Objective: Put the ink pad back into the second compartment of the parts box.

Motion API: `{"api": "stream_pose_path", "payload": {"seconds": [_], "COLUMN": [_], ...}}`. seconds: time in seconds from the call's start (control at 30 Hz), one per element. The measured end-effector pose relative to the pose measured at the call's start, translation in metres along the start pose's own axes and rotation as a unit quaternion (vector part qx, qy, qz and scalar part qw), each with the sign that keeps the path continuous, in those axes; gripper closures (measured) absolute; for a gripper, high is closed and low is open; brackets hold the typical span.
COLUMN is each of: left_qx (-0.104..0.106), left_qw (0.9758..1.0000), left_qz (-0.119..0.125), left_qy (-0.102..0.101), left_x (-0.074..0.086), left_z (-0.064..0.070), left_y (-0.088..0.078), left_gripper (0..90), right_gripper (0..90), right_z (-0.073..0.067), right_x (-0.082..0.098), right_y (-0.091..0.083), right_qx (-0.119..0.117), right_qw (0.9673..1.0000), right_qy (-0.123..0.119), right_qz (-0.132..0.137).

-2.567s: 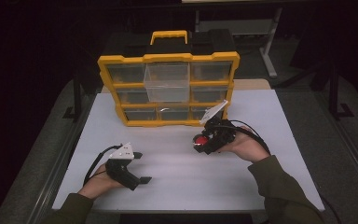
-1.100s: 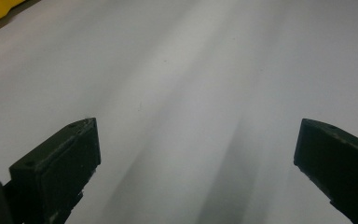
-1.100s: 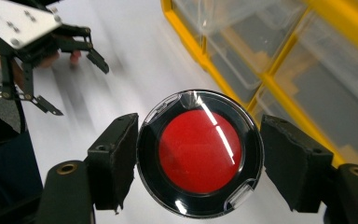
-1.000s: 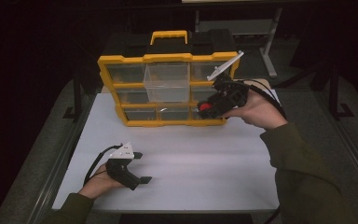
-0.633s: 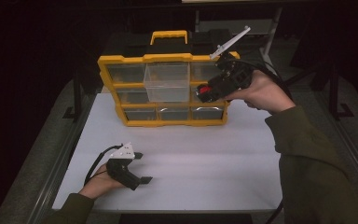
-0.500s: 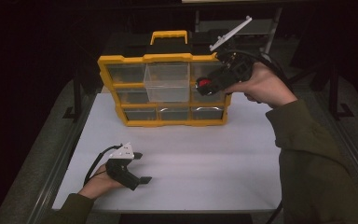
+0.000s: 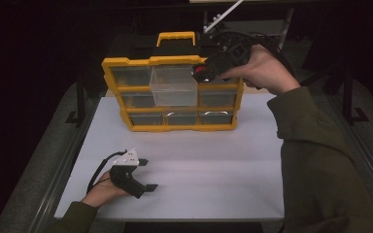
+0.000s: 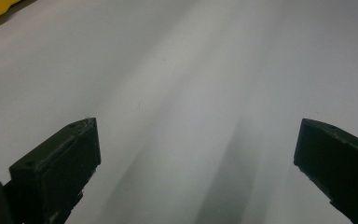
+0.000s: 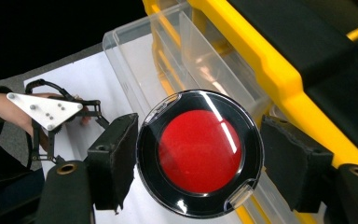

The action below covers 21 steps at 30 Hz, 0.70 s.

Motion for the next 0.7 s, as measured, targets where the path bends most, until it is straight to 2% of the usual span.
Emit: {"api": "stream_pose_path", "payload": {"seconds": [0.33,0.7], "left_qx": [0.002,0.004], "left_qw": [1.0,1.0], "left_qz": [-0.001,0.0], "left_qy": [0.002,0.003], "left_x": [0.001,0.001], "left_z": [0.002,0.002], "left_y": [0.0,0.0], "left_gripper": [0.0,0.0], "right_gripper": [28.8,28.3], "right_z": [0.002,0.001], "right_x": [-0.019,-0.029], "right_y": [0.022,0.048], "right_qx": [-0.001,-0.011], "right_qw": [1.0,0.9998], "right_qy": [-0.002,-0.004], "right_qz": [-0.004,-0.014]}}
Point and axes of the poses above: each handheld gripper's, and its own axes: y roughly forward along the jaws, x roughly out of its underside, z roughly to its right, the point moved 6 cm from there along y, roughly forward along the jaws, and after that the axes turned 8 degrees about -x, right-handed, at the moved point
